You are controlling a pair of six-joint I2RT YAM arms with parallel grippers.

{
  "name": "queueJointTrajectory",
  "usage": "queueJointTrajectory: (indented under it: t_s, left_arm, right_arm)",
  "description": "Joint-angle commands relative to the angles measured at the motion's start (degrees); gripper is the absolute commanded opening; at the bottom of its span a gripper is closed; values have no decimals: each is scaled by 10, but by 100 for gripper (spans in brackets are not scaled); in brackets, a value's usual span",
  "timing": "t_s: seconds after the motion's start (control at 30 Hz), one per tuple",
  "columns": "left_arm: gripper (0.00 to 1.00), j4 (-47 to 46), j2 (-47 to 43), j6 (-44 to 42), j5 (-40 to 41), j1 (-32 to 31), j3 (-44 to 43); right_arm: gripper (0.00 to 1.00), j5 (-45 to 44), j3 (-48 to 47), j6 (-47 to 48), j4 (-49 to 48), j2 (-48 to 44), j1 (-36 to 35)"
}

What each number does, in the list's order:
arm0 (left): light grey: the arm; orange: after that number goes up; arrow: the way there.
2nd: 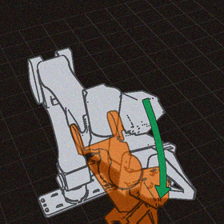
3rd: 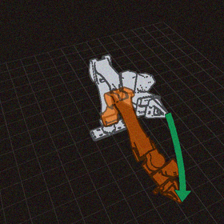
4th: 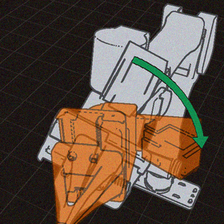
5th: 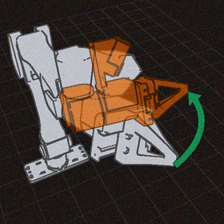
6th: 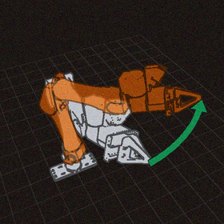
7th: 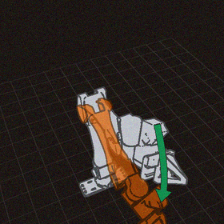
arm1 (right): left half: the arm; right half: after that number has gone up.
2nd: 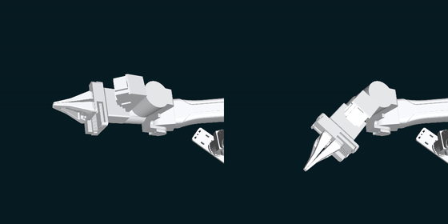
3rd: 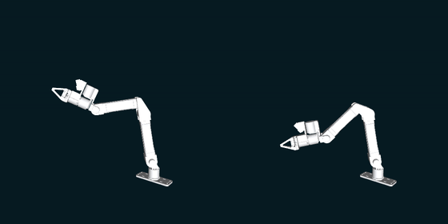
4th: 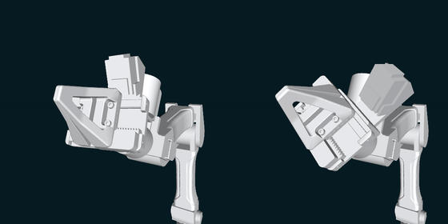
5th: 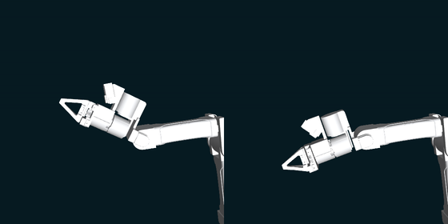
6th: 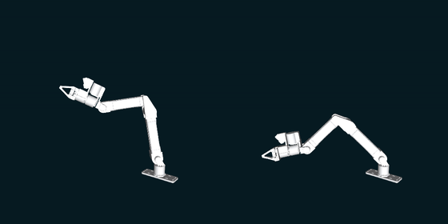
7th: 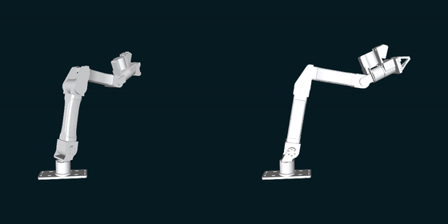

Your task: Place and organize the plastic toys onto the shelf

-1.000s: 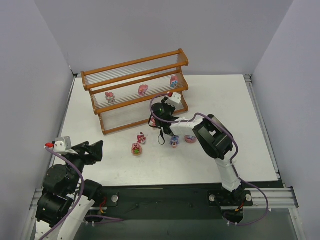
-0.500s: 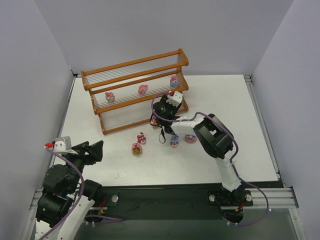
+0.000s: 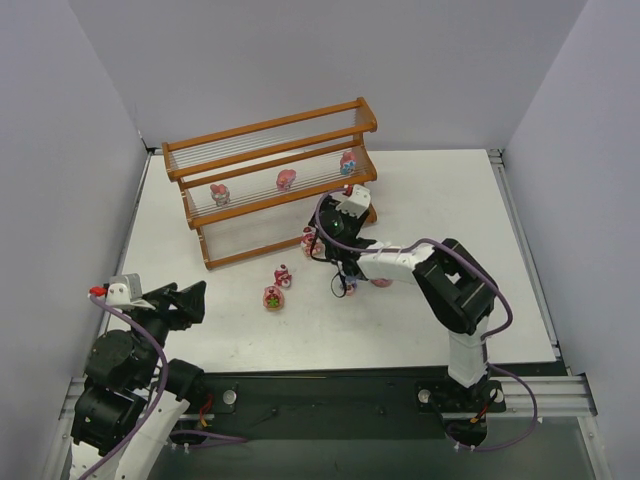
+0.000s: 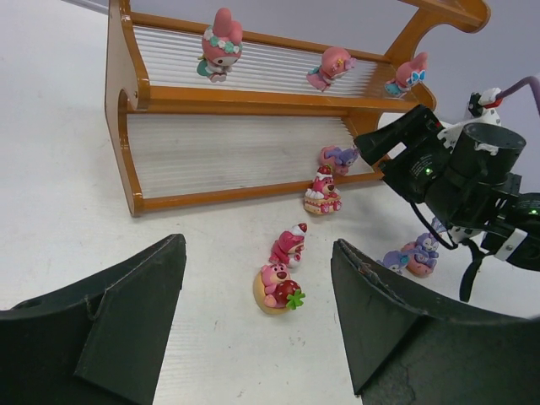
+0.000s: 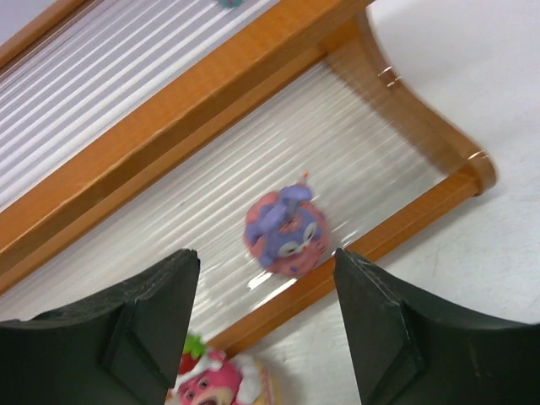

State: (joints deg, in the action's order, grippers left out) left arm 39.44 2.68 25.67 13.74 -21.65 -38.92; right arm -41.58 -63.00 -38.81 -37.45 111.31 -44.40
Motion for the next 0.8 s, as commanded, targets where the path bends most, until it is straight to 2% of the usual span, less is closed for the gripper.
queueJointTrajectory:
  t_s: [0.0, 0.17, 0.37, 0.6, 0.7, 0.77]
  left_arm:
    - [79, -24, -7, -5, 6, -1, -2]
    - [79, -24, -6, -4, 6, -1, -2]
    - [79, -25, -3, -4, 6, -1, -1]
    - [79, -25, -3, -5, 4, -1, -2]
    - [79, -26, -3, -4, 4, -1, -1]
    - [79, -25, -4, -4, 4, -1, -1]
  right_arm:
    - [66, 112, -8, -4, 51, -29, -1]
    - [66, 193, -71, 34, 125, 2, -2]
    - [64, 208, -83, 57, 111, 22, -4]
    - [63, 231, -117, 83, 142, 50, -9]
    - [57, 226, -132, 87, 157, 59, -10]
    - [49, 222, -137, 86, 165, 63, -11]
